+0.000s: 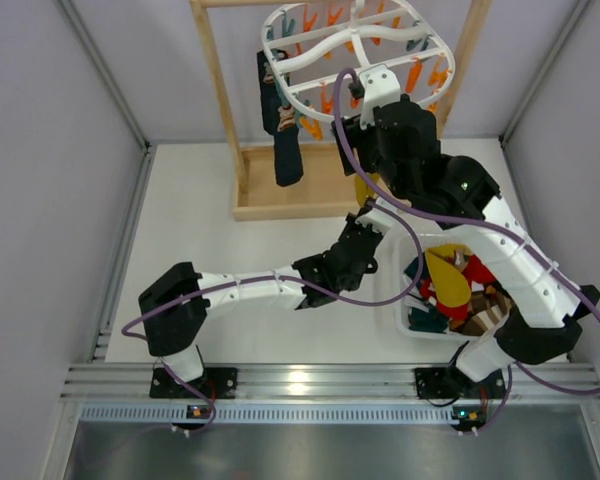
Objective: Remove the socks clipped to the hanger
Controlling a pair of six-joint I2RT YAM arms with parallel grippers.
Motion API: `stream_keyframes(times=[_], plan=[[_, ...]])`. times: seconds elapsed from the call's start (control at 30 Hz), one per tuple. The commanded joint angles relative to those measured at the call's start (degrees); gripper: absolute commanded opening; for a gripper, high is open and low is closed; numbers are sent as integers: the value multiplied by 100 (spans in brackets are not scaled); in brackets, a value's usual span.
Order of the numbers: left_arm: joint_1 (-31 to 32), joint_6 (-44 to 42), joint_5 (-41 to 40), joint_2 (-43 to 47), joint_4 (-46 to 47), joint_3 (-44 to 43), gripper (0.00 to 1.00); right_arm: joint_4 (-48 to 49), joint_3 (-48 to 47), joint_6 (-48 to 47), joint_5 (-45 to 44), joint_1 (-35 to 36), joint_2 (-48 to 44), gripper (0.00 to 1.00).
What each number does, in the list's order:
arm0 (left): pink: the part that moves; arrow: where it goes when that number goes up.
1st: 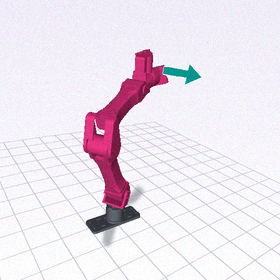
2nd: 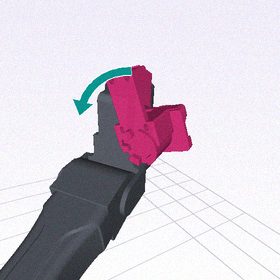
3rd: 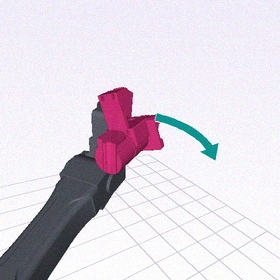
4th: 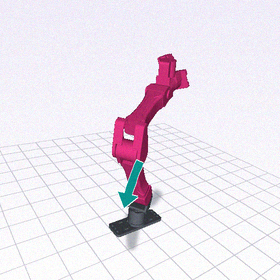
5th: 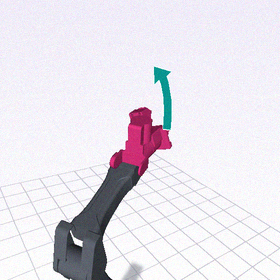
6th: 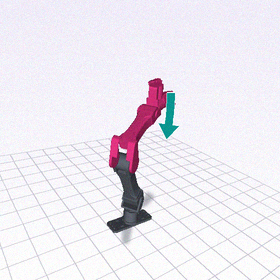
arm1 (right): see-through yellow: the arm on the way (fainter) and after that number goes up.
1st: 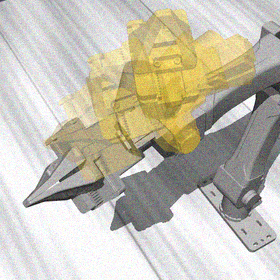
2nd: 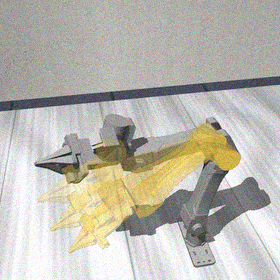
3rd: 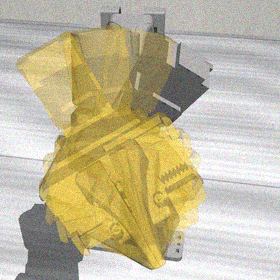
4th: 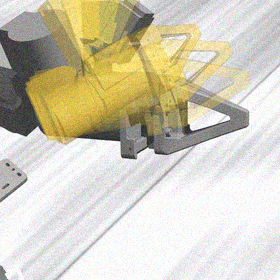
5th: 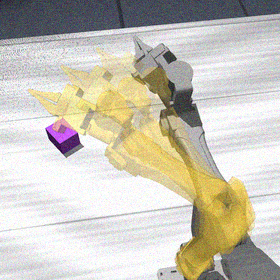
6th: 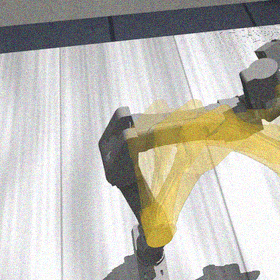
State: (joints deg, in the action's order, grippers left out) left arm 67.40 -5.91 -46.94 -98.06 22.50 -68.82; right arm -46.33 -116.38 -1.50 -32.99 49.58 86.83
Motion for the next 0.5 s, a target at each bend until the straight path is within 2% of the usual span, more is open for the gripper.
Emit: stream_keyframes(times=[0.0,0.47], plan=[[54,46,44,-90,79,-273,0,27,-254,-70,-216,-71,54,73],[160,3,123,-117,79,-396,0,168,-649,-53,47,-291,660,63]])
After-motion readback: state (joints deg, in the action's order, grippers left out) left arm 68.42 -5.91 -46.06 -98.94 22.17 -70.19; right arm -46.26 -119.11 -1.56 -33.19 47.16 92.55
